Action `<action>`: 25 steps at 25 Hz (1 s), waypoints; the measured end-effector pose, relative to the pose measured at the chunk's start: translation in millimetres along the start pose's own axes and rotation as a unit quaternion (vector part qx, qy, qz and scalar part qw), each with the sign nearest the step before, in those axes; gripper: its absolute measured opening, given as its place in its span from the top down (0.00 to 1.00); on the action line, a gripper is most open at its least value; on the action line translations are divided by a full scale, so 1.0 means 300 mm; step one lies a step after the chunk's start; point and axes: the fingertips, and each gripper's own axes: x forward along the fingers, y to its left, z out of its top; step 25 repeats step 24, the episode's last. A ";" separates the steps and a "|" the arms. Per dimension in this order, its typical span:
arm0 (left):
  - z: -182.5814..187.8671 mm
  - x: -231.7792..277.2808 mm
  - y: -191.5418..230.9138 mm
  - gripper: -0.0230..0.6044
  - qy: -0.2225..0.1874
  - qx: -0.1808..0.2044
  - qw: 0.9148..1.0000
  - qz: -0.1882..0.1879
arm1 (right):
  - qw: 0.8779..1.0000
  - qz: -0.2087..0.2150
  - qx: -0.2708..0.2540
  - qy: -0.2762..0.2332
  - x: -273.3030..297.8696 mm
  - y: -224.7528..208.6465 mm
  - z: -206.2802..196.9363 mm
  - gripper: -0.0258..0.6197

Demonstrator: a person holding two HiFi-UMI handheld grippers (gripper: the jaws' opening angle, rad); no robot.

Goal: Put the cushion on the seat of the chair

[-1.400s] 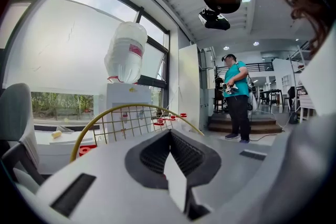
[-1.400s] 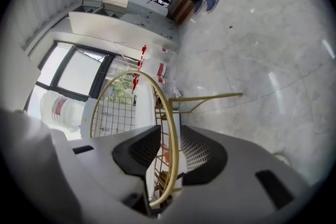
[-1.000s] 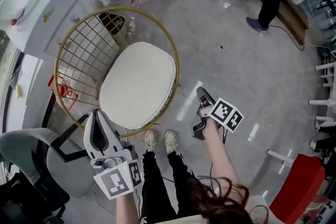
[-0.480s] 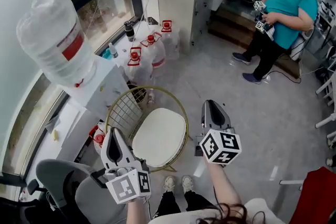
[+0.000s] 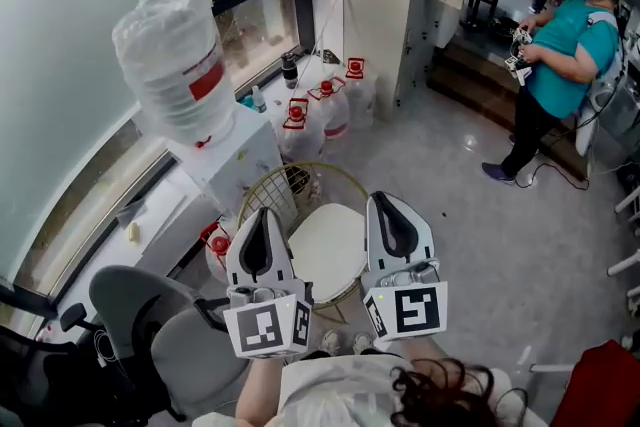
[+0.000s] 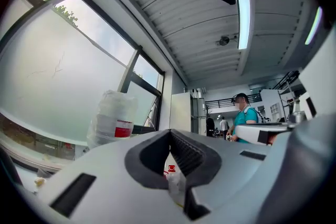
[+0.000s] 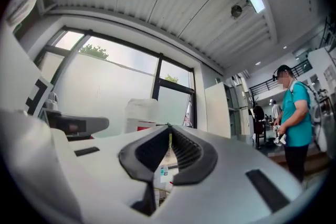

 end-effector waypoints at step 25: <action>-0.060 -0.001 0.103 0.94 -0.004 0.005 1.000 0.019 | 0.991 0.094 -0.067 0.061 0.059 0.164 -0.150 0.92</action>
